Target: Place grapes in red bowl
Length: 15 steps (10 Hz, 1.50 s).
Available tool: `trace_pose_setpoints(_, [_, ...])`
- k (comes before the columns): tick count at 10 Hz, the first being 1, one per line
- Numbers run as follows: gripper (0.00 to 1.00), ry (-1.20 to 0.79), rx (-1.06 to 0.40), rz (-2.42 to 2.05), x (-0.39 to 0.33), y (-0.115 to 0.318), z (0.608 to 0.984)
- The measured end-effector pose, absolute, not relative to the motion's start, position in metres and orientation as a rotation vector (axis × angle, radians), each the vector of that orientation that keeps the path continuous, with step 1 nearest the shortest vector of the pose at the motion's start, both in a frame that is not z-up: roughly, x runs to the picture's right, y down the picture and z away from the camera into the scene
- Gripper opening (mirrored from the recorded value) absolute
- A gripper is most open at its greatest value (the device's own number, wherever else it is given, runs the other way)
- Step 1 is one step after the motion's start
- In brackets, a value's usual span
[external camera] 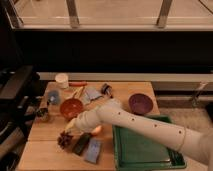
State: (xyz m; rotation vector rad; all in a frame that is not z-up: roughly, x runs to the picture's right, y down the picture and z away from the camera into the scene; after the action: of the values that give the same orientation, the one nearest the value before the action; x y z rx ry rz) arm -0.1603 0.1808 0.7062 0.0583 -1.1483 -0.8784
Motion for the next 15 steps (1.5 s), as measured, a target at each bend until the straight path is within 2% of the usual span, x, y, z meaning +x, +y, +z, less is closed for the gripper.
trace_pose_setpoints(2, [0.00,-1.102,0.090,-0.894,-0.137,0.146,0.704])
trace_pose_setpoints(5, [0.00,-1.051,0.109,-0.913,-0.125,0.126,0.704])
trace_pose_setpoints(12, [0.00,-1.027,0.103,-0.926,-0.122,0.124,0.705])
trace_pose_setpoints(15, [0.00,-0.993,0.088,-0.942,-0.115,0.099,0.724])
